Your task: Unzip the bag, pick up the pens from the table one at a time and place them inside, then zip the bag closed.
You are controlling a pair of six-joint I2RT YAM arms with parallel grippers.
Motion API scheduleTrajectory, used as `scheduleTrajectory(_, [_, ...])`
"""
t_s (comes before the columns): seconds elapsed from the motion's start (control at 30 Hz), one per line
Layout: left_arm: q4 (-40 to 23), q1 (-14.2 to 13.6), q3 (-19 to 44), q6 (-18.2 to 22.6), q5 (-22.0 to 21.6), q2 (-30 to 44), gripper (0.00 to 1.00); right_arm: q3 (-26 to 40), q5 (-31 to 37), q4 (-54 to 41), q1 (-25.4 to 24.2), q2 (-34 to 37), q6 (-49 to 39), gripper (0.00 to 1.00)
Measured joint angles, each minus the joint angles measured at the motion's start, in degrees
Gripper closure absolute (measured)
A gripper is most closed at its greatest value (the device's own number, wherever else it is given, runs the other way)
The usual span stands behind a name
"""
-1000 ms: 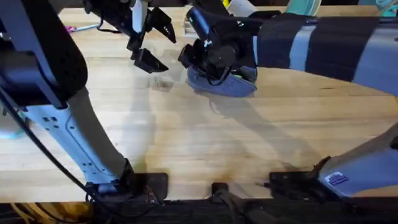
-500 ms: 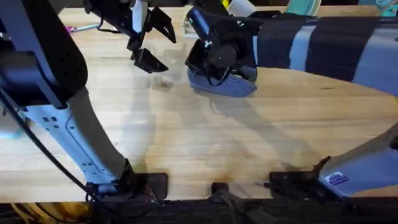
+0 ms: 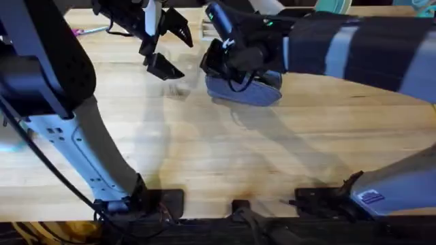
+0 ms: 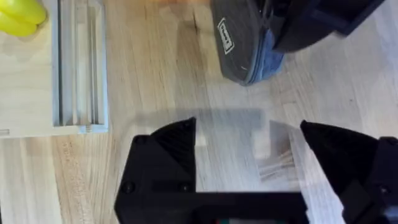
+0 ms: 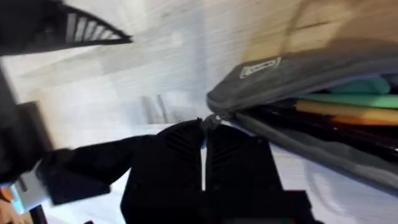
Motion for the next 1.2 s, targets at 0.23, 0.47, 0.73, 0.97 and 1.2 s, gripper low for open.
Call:
scheduleTrajectory(0.23, [0.0, 0.0, 0.0, 0.0, 0.0, 0.0, 0.008, 0.0, 0.2, -1.4, 0.0, -7.8, -5.6, 0.969])
scheduleTrajectory(0.47, [-0.9, 0.0, 0.0, 0.1, 2.3, 0.0, 0.006, 0.0, 0.0, -2.2, 0.0, -9.6, -9.2, 0.969])
scheduleTrajectory(0.73, [-2.8, -1.9, 0.0, -3.2, 4.0, 0.0, 0.007, 0.0, 0.0, -2.4, -0.1, -9.6, -10.3, 0.969])
scheduleTrajectory(0.97, [-5.0, -6.1, 0.0, -5.9, 4.4, 1.4, 0.007, 0.0, 0.0, -2.4, -1.0, -9.6, -10.3, 0.969])
scheduleTrajectory(1.2, [-5.0, -7.8, 0.0, -8.4, 6.6, 3.7, 0.007, 0.0, -0.2, -3.3, -1.3, -9.6, -10.3, 0.969])
